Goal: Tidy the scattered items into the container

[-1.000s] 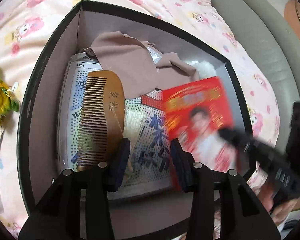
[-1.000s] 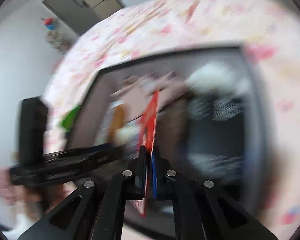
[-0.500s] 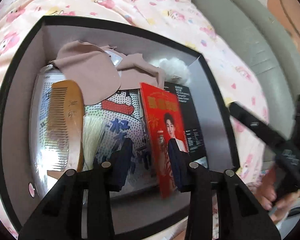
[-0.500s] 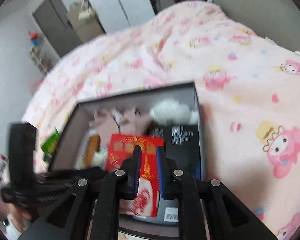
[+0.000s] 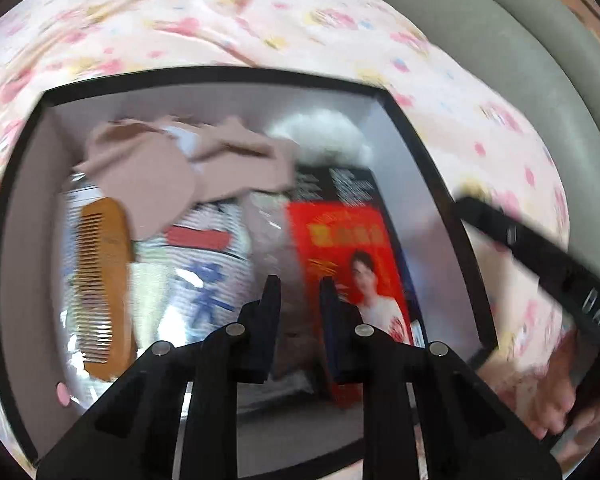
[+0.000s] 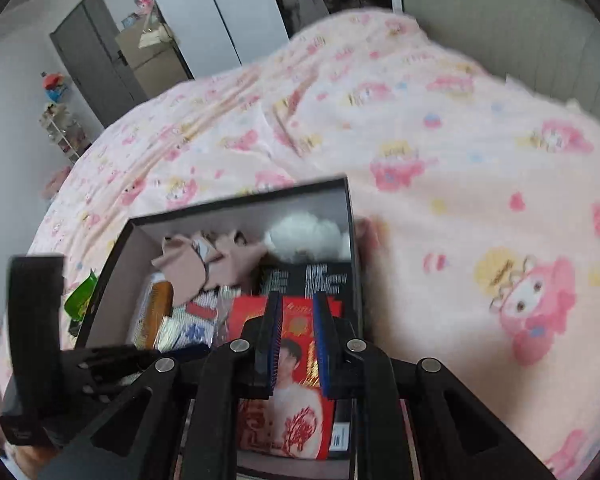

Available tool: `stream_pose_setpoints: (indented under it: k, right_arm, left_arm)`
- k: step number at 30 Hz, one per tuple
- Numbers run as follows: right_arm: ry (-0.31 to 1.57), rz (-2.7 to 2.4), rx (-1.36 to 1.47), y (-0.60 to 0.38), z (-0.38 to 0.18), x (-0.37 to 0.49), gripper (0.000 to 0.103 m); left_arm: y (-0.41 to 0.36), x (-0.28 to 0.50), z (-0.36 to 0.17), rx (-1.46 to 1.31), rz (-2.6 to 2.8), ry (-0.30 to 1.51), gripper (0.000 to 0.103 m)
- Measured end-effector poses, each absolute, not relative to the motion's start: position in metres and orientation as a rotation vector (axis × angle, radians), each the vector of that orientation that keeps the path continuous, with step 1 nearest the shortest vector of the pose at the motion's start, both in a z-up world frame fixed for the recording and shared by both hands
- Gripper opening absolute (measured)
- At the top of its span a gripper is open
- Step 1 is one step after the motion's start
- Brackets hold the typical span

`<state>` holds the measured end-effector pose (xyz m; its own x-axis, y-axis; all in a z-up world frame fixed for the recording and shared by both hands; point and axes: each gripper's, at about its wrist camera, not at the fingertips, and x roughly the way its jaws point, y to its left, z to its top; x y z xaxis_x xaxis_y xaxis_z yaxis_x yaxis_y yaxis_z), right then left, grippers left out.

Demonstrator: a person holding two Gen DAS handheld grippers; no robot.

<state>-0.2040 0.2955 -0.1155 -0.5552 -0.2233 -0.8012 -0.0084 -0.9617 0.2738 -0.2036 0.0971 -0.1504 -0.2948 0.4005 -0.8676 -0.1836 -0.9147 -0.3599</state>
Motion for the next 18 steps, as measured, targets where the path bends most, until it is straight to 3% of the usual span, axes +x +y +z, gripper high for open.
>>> stream_pose_setpoints:
  k: [6, 14, 18]
  right_arm:
    - [-0.504, -2.629, 1.402, 0.306, -0.116, -0.205, 0.012]
    - [-0.596, -2.666, 1.384, 0.322, -0.113, -0.206, 0.013]
    - [-0.588, -2.647, 1.402, 0.319, -0.116, -0.208, 0.013]
  left_arm:
    - [0.108, -0.206, -0.161, -1.575, 2.145, -0.378, 0.018]
    - [0.147, -0.219, -0.176, -1.701, 2.081, -0.329, 0.018]
    - [0.157, -0.227, -0.182, -1.768, 2.074, -0.32, 0.023]
